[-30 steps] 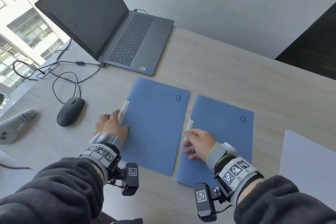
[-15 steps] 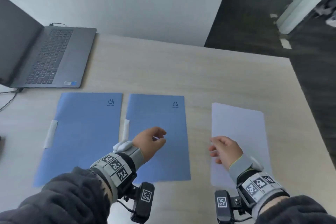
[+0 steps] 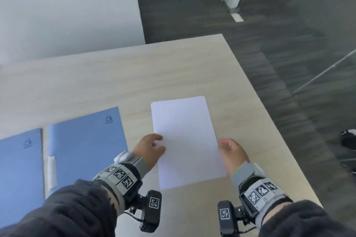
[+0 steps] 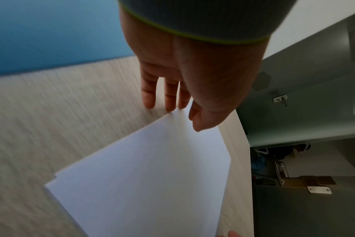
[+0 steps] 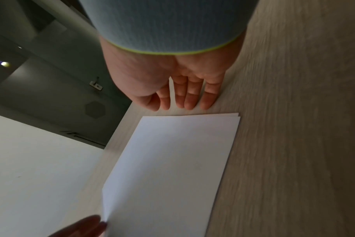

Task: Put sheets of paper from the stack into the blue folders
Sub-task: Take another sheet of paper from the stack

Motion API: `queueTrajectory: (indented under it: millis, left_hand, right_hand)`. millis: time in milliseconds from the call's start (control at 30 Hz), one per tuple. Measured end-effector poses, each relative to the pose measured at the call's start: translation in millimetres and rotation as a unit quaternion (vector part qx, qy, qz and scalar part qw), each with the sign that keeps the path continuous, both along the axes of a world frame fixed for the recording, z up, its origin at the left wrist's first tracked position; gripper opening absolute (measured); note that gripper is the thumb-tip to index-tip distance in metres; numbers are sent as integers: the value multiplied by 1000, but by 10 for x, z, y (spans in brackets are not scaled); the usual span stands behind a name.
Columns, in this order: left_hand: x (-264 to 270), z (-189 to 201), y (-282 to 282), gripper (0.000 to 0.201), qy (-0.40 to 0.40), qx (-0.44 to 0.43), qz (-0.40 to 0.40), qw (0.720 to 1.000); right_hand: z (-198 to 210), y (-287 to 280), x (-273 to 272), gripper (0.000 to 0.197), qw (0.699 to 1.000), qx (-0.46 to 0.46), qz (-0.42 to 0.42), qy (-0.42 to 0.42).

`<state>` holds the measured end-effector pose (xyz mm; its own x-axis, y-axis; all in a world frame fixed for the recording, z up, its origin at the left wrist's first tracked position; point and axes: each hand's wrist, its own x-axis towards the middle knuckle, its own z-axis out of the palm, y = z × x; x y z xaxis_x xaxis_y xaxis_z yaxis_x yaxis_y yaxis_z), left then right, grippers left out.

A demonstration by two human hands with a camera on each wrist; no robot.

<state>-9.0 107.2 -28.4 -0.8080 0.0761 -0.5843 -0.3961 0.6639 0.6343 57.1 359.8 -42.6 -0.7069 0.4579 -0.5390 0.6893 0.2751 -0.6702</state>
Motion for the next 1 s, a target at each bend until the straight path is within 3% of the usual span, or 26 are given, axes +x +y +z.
queueTrajectory:
  millis: [67,167,367,867,1000]
  left_hand:
    - [-51,-28,192,34,-11,4,15,1000]
    - [-139,-37,399,35,-21,27,99,995]
    - [-331,-35,582,47,-49,27,208,977]
    - [-479,-33,709,62,-88,4,211,974]
    - [-472,-46,799,52,-121,45,205,970]
  right_hand:
    - [-20,99,31,28,1000,-14,-1,-8]
    - [-23,172,36,31,999,-43,-2,-13]
    - [-99,339,-10,21,997,-61,-10,-39]
    - [-87,413,-110,18,998,-59,-2,-30]
    - [-89,376,-93,15,997,-73,11,-25]
